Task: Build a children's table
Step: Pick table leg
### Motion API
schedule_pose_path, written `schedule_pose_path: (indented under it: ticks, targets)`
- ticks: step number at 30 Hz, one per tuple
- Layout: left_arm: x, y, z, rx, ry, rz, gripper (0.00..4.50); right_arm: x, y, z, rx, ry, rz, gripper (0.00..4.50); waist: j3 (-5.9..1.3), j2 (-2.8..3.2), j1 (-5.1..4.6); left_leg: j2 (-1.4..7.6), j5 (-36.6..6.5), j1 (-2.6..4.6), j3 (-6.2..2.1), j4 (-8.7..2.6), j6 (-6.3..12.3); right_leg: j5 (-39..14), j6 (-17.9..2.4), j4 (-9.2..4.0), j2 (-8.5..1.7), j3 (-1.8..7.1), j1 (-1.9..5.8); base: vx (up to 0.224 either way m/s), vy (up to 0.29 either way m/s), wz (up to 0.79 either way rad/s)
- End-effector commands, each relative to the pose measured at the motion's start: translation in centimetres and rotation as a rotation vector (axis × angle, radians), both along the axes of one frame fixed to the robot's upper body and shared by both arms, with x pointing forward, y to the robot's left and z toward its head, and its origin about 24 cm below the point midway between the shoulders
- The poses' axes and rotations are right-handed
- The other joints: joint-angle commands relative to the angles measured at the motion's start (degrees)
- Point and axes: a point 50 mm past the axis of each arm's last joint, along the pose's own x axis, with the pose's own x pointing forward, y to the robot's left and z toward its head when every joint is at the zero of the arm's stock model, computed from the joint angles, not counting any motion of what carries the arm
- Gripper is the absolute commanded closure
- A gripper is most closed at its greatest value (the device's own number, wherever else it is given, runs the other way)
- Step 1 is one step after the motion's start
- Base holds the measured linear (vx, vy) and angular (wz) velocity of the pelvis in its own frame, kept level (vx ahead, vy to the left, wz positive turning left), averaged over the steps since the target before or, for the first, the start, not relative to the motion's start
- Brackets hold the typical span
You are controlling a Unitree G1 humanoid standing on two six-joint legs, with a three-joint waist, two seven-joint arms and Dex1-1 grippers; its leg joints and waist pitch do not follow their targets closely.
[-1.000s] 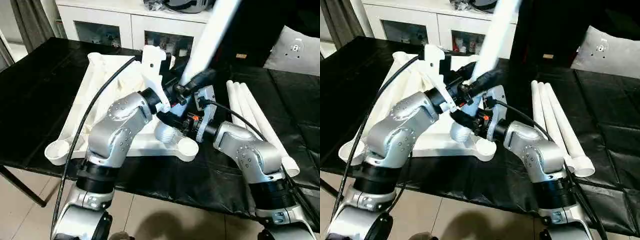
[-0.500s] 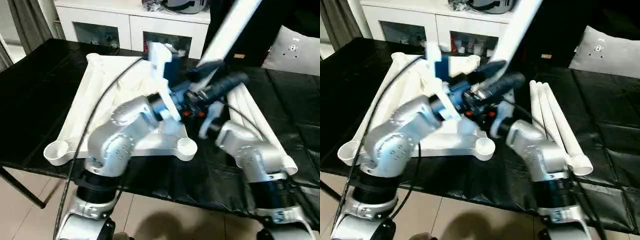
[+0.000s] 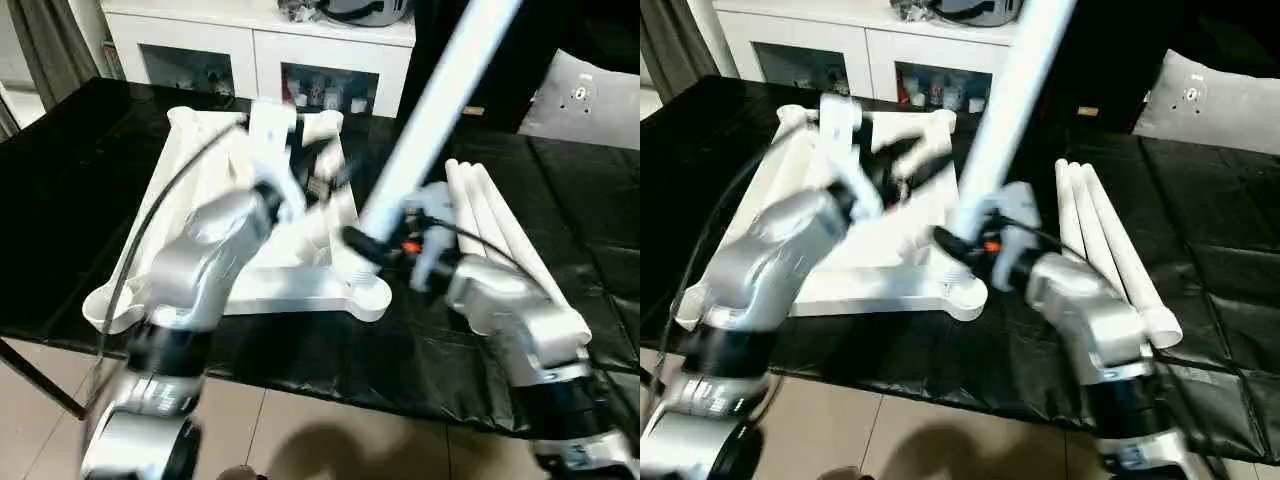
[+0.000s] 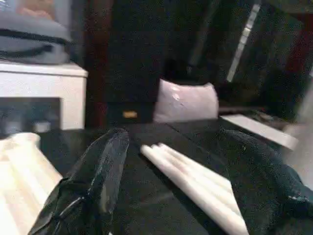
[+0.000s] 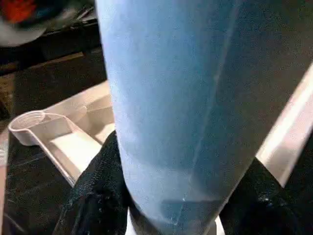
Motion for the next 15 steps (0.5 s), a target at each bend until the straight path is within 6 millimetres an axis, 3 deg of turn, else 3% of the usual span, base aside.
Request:
schedule_pose_path:
  ticks: [1,10,14,15]
  targets:
    - [-0.1,-0.6,-0.1,0.033,-0.012,-0.017,1.14,0.1,-0.1,0.4,-0.018,-0.036,-0.001,2.62,-4.41,-0.17,0.24,2.83,-5.3,0.16,-0.59,-3.64,0.35,-3.9,-10.7,-4.07,-4.53,2.76,3.73,0.0,0.0,0.0]
    - [-3.3,-4.1,1.1,0.017,-0.136,-0.294,1.14,0.6,-0.3,-0.3,-0.074,-0.034,-0.032,2.62,-4.22,-0.28,0.48,3.01,-6.3,0.15,-0.5,-3.69,0.41,-7.2,-10.6,-4.27,-4.78,2.81,3.6,0.0,0.0,0.0]
    - [-3.3,-3.9,0.9,0.032,-0.142,-0.284,1.14,0.6,-0.4,-0.3,-0.076,-0.036,-0.036,2.62,-4.17,-0.17,0.42,2.92,-7.3,0.25,-0.48,-3.74,0.39,-8.8,-10.0,-4.5,-4.62,2.81,3.48,0.0,0.0,0.0]
    - [-3.2,-3.8,0.9,0.029,-0.142,-0.281,1.14,0.6,-0.4,-0.3,-0.076,-0.037,-0.038,2.62,-4.19,0.1,0.44,2.98,-7.1,0.28,-0.57,-3.76,0.33,-8.2,-9.9,-4.4,-4.61,2.8,3.43,0.0,0.0,0.0]
